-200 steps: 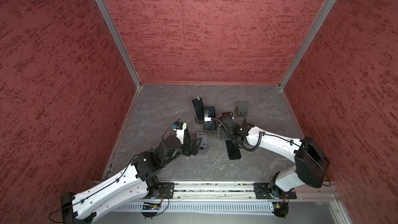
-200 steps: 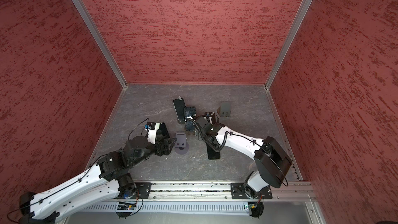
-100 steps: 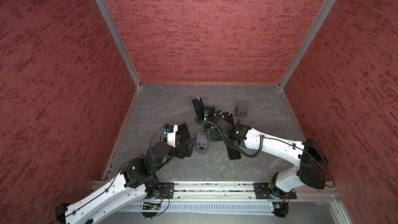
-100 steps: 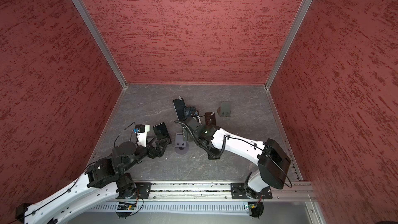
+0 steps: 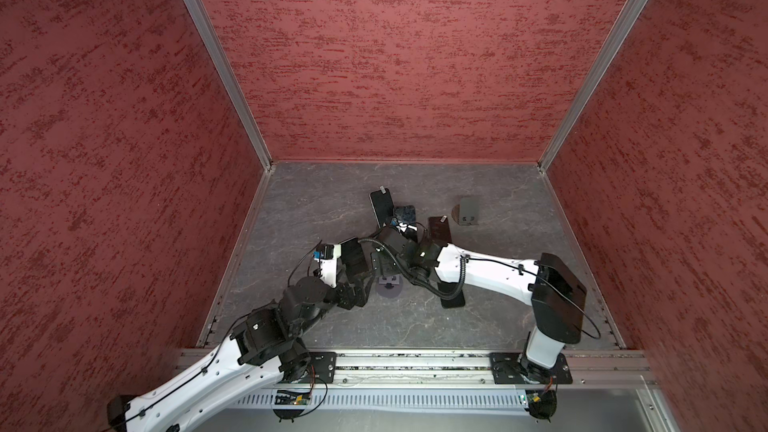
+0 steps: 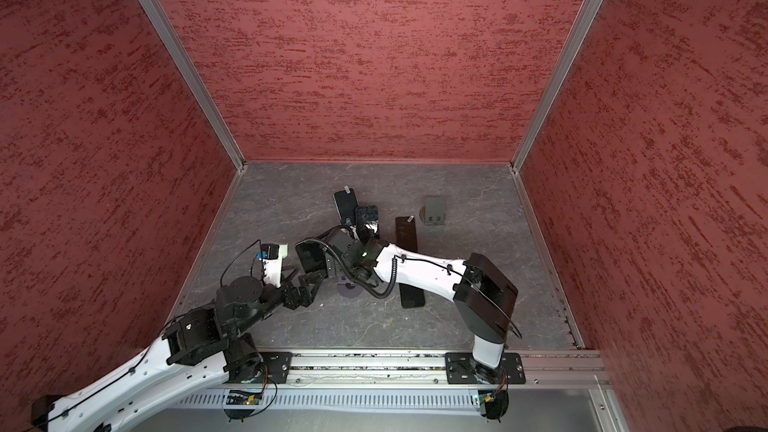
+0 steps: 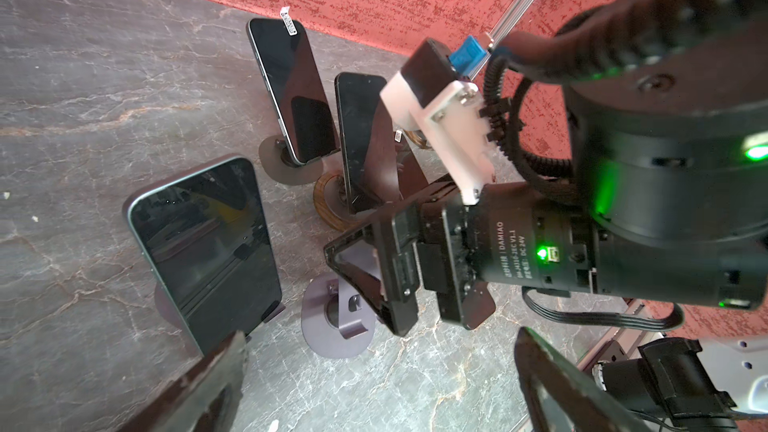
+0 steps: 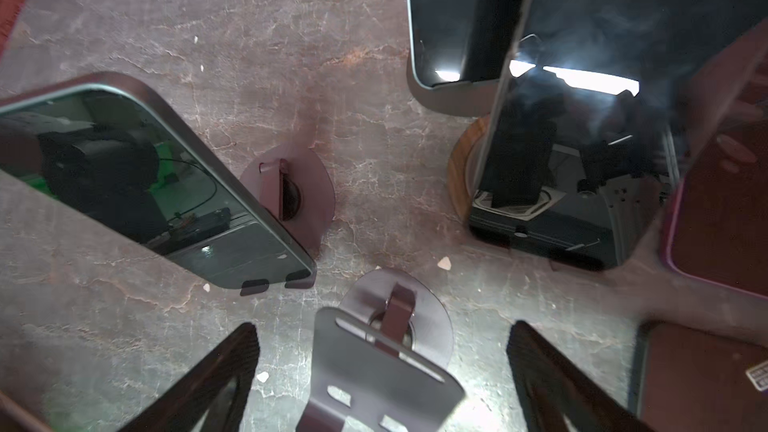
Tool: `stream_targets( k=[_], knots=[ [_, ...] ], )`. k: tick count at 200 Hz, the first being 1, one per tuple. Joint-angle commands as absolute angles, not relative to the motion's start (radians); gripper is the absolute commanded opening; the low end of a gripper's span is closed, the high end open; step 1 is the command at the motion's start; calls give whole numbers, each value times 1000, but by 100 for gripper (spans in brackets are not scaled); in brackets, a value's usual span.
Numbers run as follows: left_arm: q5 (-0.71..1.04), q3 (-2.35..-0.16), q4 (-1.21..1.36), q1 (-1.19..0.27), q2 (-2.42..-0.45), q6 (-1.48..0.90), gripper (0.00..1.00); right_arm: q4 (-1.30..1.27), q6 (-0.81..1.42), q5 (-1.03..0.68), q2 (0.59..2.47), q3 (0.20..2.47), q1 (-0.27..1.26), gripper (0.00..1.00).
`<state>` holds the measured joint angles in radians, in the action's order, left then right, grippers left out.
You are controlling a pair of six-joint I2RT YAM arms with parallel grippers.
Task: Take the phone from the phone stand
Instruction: 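Move the right gripper onto the empty grey stand and grasp it, then lift the grey stand off the table with the right gripper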
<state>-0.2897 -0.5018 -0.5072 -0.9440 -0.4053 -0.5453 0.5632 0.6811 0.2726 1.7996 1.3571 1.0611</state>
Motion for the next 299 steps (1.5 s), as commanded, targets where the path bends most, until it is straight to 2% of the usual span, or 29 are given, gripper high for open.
stream_targets(
  k=[1, 62, 108, 144, 264, 283, 299],
  knots=[
    [-296, -490, -520, -946, -380, -547, 100, 630, 716, 331, 1823, 1395, 1076, 94],
    [-303, -475, -547, -946, -317, -547, 99, 652, 760, 333, 1864, 1399, 1083, 86],
    [-294, -463, -549, -946, -283, -550, 100, 688, 768, 333, 1879, 1413, 1085, 67],
    [-281, -472, -545, -946, -306, -539, 100, 681, 752, 333, 1856, 1402, 1085, 62],
    [-273, -486, -518, -946, -371, -538, 100, 593, 715, 260, 1754, 1321, 1050, 61],
    [-273, -483, -512, -946, -373, -540, 100, 603, 717, 263, 1768, 1328, 1048, 65],
    [-272, -483, -509, -946, -378, -541, 100, 616, 723, 271, 1781, 1339, 1049, 73]
  ],
)
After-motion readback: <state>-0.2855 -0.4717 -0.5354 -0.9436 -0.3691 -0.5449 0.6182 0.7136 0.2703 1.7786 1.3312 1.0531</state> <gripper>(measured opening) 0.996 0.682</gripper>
